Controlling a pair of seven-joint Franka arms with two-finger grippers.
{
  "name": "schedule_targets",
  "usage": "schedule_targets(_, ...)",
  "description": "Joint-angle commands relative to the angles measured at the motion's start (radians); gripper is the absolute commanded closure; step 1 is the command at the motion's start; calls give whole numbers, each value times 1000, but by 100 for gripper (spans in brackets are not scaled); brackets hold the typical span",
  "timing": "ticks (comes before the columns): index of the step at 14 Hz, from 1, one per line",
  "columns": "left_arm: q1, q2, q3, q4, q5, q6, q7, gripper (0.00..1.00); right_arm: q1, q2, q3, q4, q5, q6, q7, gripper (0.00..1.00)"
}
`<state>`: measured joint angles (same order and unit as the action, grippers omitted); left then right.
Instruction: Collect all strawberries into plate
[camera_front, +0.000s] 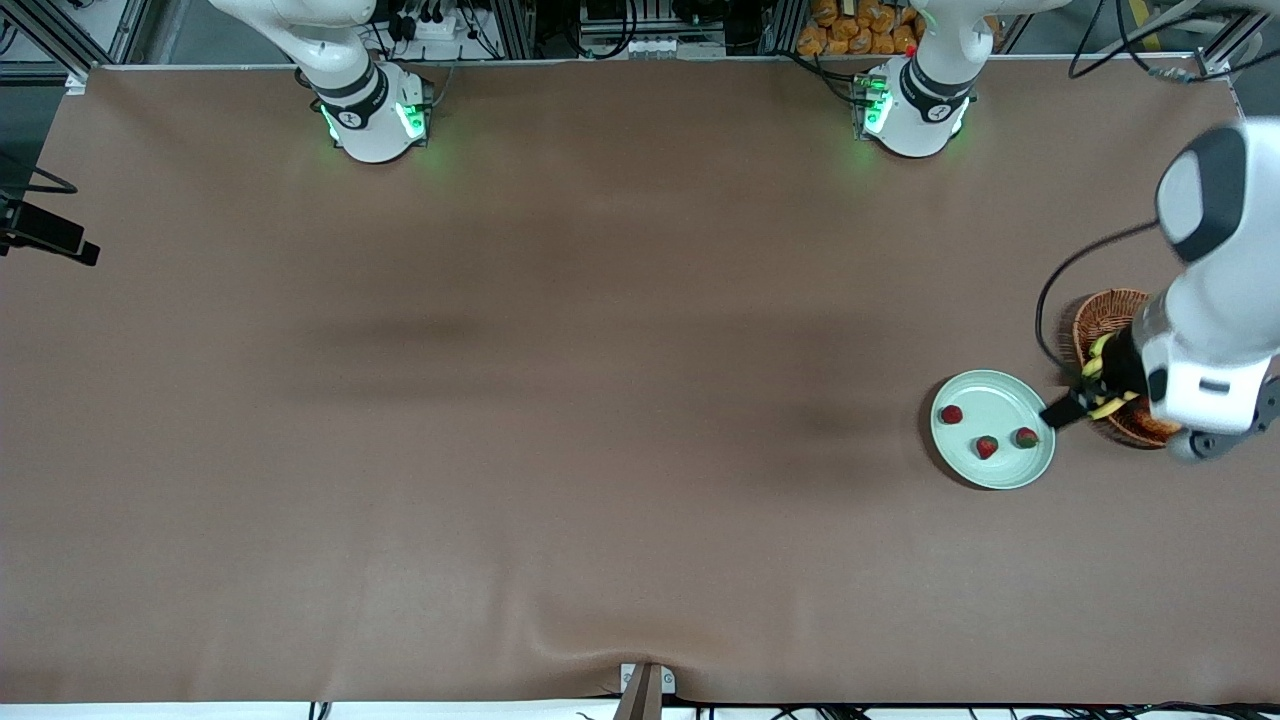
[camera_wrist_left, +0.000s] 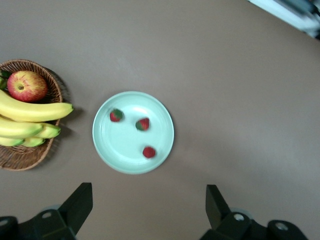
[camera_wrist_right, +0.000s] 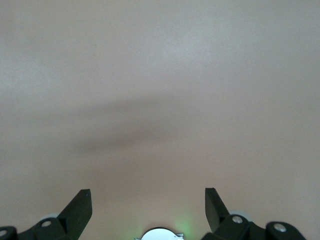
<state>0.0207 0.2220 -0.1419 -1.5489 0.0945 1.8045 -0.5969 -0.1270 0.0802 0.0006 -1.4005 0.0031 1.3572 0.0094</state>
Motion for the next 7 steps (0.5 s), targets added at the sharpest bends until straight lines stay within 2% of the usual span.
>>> schedule_targets(1, 5, -114, -53, -46, -32, -104, 92, 0, 6, -13, -8, 5, 35, -26, 24, 0)
schedule_targets(5, -1, -225, -68, -45, -79, -253, 268, 0, 7, -13, -4, 14, 34, -39, 23, 0)
schedule_targets(7, -45, -262, -15, -45, -81, -290, 362, 0, 9, -13, -4, 18, 26, -39, 23, 0)
